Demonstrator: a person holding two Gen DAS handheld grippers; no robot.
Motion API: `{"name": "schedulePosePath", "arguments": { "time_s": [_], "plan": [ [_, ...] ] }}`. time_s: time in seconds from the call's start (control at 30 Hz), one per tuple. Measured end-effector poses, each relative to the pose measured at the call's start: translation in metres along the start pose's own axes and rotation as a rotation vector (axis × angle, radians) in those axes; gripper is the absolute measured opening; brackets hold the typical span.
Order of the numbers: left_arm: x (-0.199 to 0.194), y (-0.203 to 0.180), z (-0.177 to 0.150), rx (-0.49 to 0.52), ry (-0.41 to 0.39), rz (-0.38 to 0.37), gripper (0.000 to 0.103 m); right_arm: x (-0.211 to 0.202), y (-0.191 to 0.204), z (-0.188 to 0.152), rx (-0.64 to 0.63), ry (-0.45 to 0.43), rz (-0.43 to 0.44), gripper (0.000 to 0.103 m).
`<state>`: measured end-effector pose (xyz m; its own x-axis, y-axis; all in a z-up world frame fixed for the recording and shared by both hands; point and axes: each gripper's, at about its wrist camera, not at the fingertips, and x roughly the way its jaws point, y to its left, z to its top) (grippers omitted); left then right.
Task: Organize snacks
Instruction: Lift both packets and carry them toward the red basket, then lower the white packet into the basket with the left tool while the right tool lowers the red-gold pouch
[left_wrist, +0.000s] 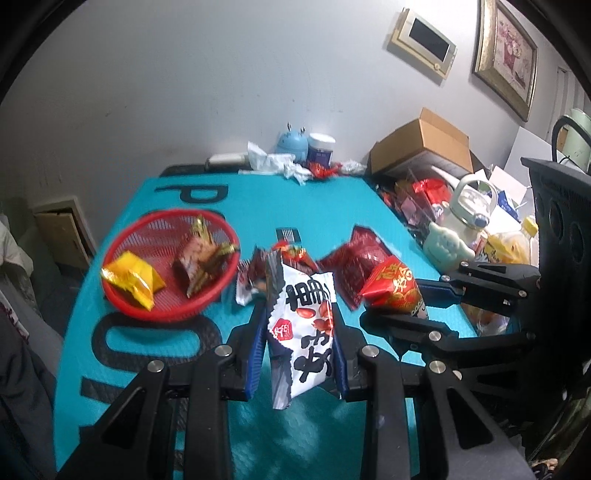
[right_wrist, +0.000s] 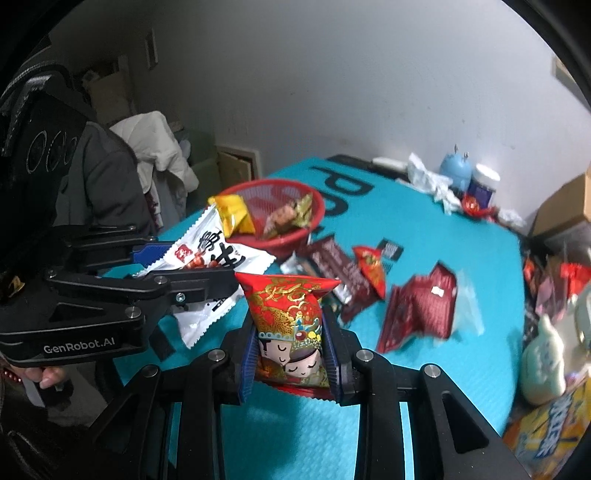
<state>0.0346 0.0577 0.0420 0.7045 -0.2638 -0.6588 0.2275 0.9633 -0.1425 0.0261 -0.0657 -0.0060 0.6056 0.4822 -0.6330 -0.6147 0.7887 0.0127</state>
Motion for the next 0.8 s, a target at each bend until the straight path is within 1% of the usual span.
{"name": "schedulePosePath", "arguments": {
  "time_s": [0.23, 0.5, 0.6, 0.8],
  "plan": [
    [-0.009, 0.009, 0.024, 0.015, -0.062, 0.023, 0.030, -0.001, -0.003, 0.032, -0.029, -0.046, 0.004, 0.031],
    [-0.010, 0.028, 0.049, 0.021, -0.110, 0.051, 0.030, 0.009, -0.004, 0.063, -0.048, -0.083, 0.012, 0.031],
    [-0.006, 0.035, 0.057, 0.029, -0.117, 0.061, 0.030, 0.016, -0.005, 0.074, -0.053, -0.098, 0.011, 0.031],
    [0.004, 0.055, 0.069, 0.030, -0.116, 0.084, 0.030, 0.036, -0.005, 0.096, -0.048, -0.096, 0.023, 0.031]
  ]
}}
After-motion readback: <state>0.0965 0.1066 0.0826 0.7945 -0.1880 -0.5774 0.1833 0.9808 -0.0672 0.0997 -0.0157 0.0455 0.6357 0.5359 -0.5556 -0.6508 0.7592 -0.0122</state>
